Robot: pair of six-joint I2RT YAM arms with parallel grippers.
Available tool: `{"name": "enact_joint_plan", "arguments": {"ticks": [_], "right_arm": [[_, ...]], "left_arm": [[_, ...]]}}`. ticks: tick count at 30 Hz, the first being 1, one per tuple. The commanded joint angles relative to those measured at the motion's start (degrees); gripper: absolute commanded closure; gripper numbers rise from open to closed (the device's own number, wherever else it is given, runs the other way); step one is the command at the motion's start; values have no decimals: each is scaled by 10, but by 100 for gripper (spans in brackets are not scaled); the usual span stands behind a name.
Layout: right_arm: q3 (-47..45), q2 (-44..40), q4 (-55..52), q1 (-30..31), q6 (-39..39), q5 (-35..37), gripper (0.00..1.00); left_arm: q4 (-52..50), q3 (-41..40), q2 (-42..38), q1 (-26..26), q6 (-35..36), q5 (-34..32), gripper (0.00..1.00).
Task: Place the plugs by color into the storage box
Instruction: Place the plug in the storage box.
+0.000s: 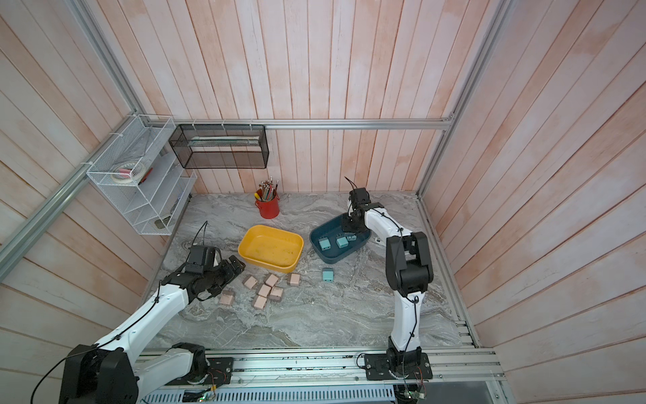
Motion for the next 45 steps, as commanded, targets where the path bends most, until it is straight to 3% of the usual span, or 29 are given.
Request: {"name": "enact_joint_plan", "arguments": {"ticks": [1, 7, 15, 29, 31, 34, 36, 40, 45], "right_arm": [[45, 34, 26, -5, -6, -10, 62], [89, 85, 54, -4, 0, -4, 62], [61, 100, 98, 4, -7, 1, 62], [-63, 58, 141, 7, 4, 22, 62], [-68, 57, 138, 7, 5, 31, 56], [-72, 43, 139, 7, 0, 34, 33], [-83, 14, 155, 7, -6, 19, 25], [-90, -60, 155, 10, -15, 2, 22], [-108, -173, 81, 59, -15, 63, 18]], "left_arm": [[0, 14, 1, 2, 2, -8, 0], [-11, 17, -3, 2, 5, -9, 0], [-21, 12, -15, 2, 6, -10, 0], [-15, 11, -13, 2, 1, -6, 0], [-13, 8, -15, 2, -2, -7, 0], [-12, 7, -21, 1, -7, -12, 0], [-10, 8, -22, 2, -8, -12, 0], [-23, 32, -20, 2, -7, 3, 0], [-50, 68, -32, 2, 10, -5, 0]]}}
